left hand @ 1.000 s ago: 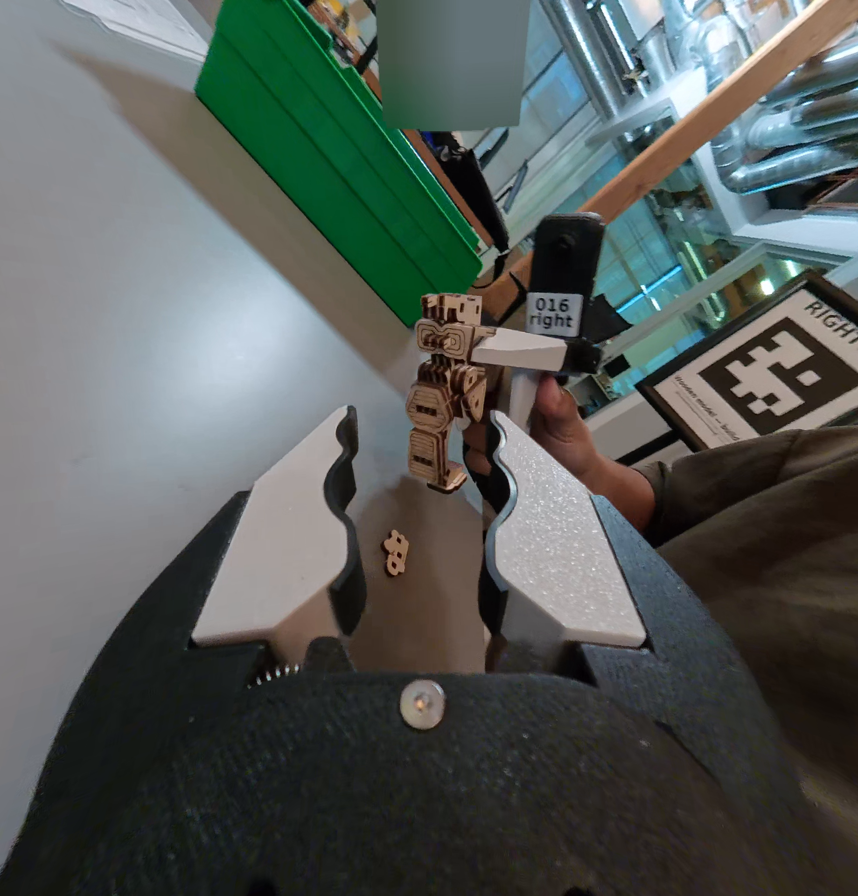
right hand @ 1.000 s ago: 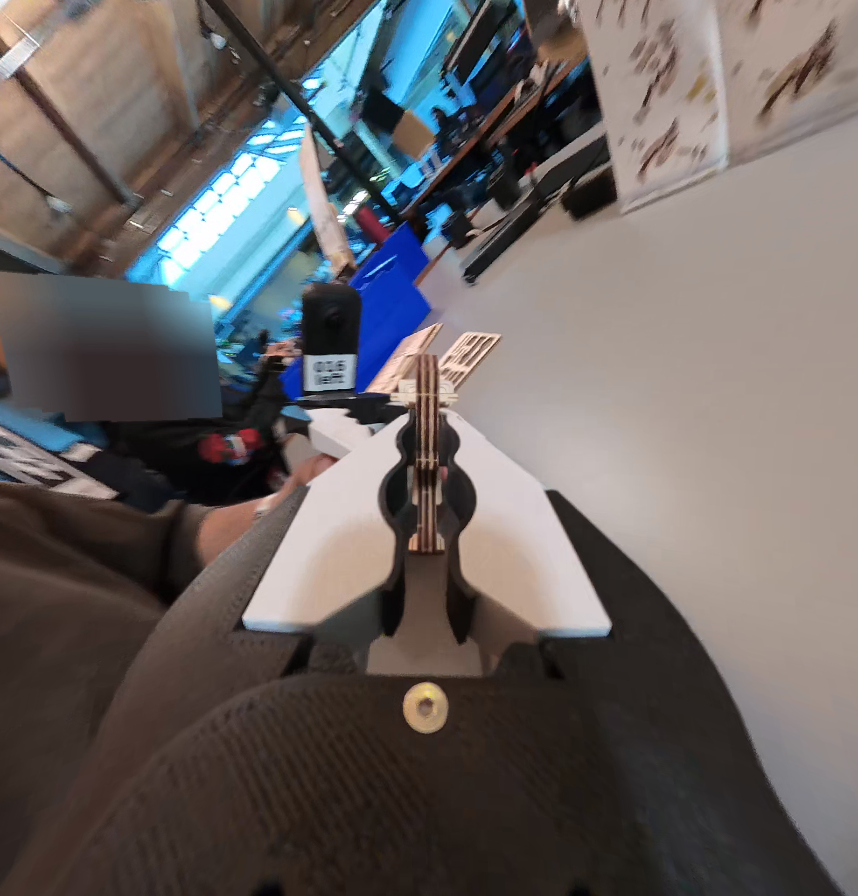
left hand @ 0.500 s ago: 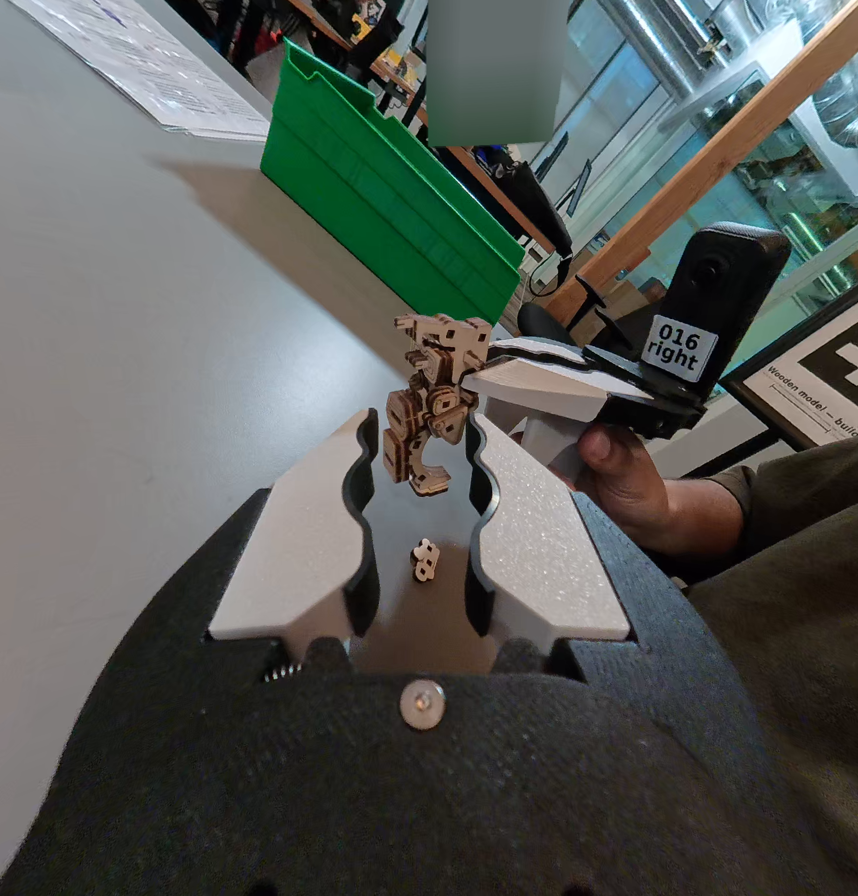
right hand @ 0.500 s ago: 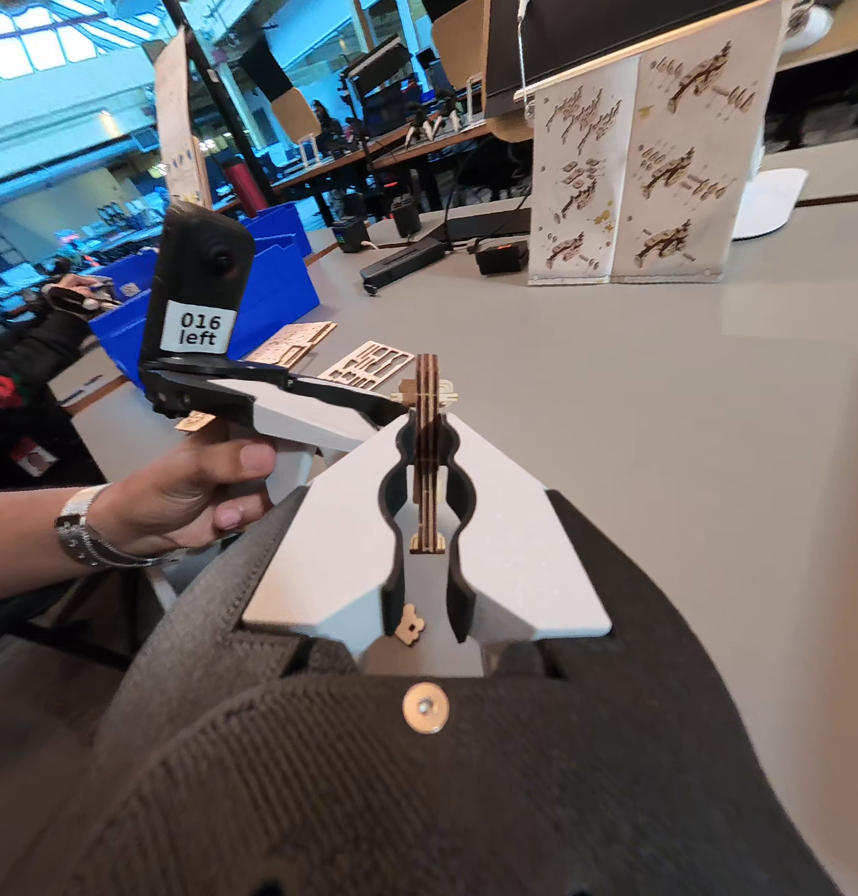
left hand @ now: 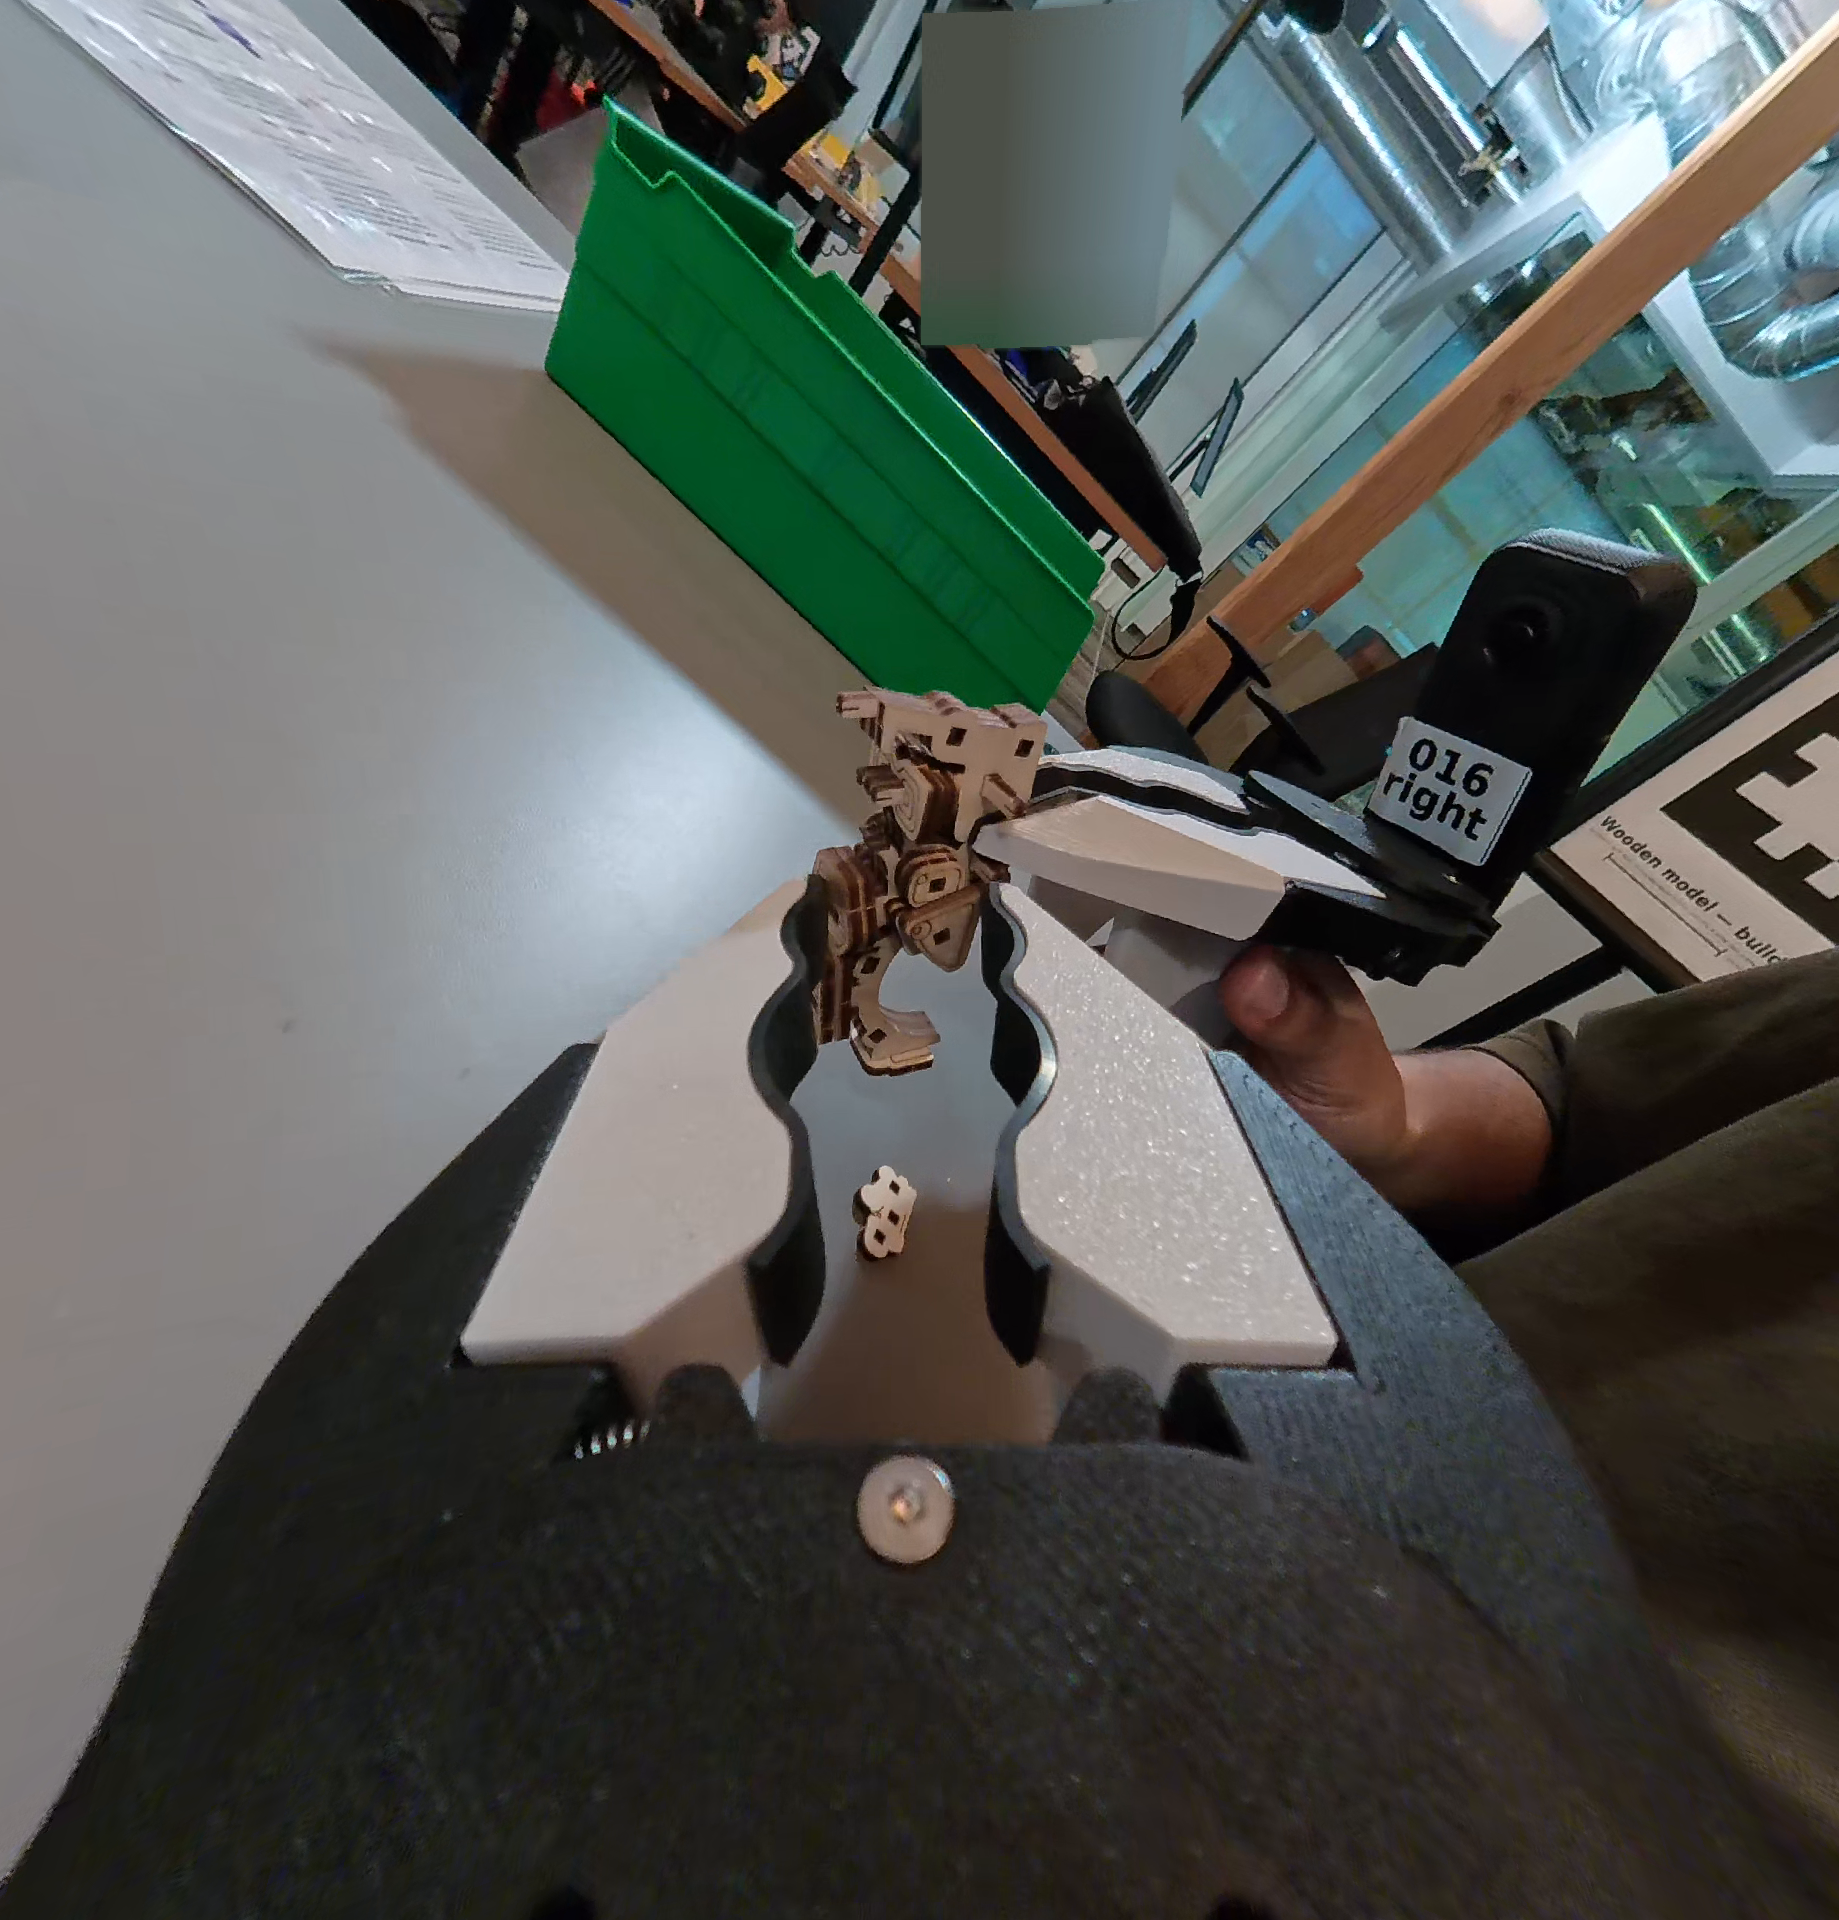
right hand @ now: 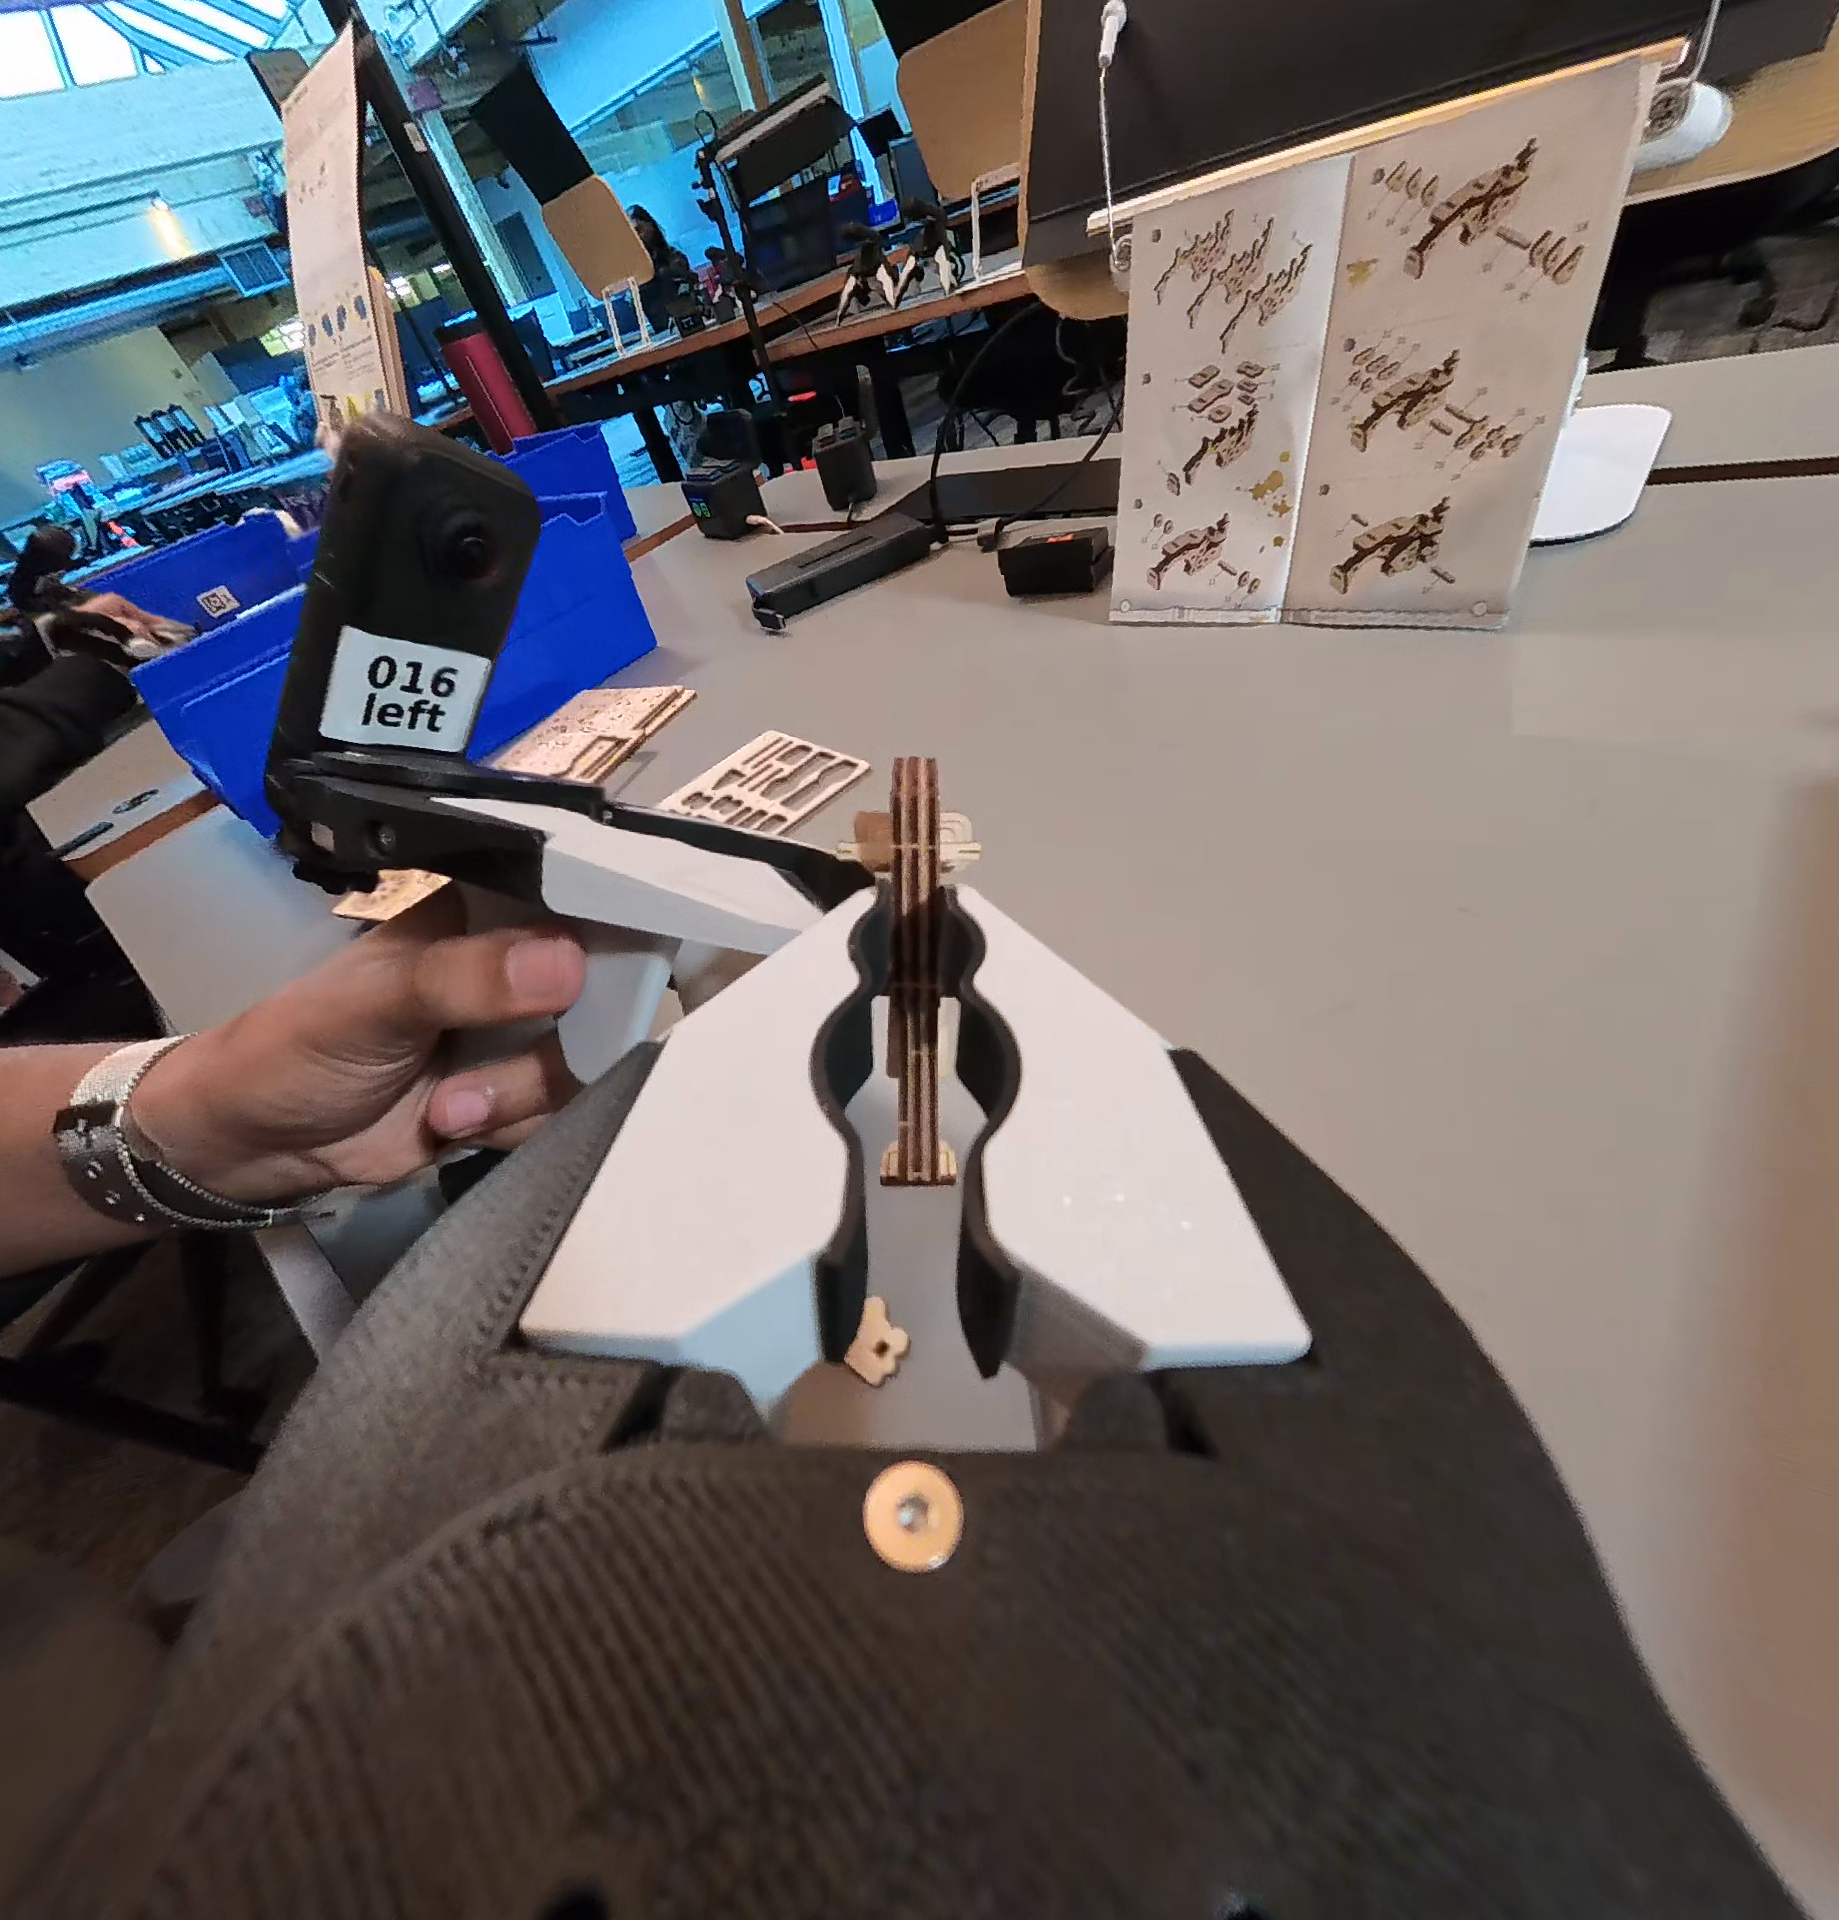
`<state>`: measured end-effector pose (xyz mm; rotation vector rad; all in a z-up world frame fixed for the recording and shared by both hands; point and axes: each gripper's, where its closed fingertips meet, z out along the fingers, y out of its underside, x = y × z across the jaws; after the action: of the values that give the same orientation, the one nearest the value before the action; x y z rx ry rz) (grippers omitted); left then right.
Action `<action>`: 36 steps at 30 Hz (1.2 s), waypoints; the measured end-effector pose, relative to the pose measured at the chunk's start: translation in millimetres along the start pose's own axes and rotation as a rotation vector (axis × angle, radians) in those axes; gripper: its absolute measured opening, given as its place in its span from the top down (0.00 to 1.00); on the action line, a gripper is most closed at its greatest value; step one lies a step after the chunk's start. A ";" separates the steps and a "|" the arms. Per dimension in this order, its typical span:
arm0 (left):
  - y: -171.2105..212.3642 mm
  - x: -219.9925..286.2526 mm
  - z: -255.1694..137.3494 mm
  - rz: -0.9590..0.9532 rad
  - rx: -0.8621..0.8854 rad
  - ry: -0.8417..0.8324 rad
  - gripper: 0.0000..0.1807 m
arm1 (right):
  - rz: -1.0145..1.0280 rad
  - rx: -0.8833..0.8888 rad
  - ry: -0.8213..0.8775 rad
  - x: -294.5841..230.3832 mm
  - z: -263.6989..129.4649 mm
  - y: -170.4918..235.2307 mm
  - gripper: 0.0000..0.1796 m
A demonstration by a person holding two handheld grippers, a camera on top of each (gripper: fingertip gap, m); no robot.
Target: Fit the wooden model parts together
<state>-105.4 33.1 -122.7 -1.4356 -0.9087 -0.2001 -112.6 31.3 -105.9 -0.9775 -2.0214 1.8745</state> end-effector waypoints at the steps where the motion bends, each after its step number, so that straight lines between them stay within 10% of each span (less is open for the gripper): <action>1: -0.5 0.3 0.0 0.005 0.001 -0.003 0.86 | 0.011 0.001 -0.004 0.3 -0.3 -0.3 0.96; 36: -7.1 5.5 -2.7 -0.140 0.073 0.052 0.87 | -0.038 0.007 -0.016 -1.4 -4.7 -3.7 0.96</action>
<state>-105.1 31.5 -113.4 -1.2947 -0.9646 -0.3041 -110.0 34.4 -101.2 -0.9183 -2.0266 1.8741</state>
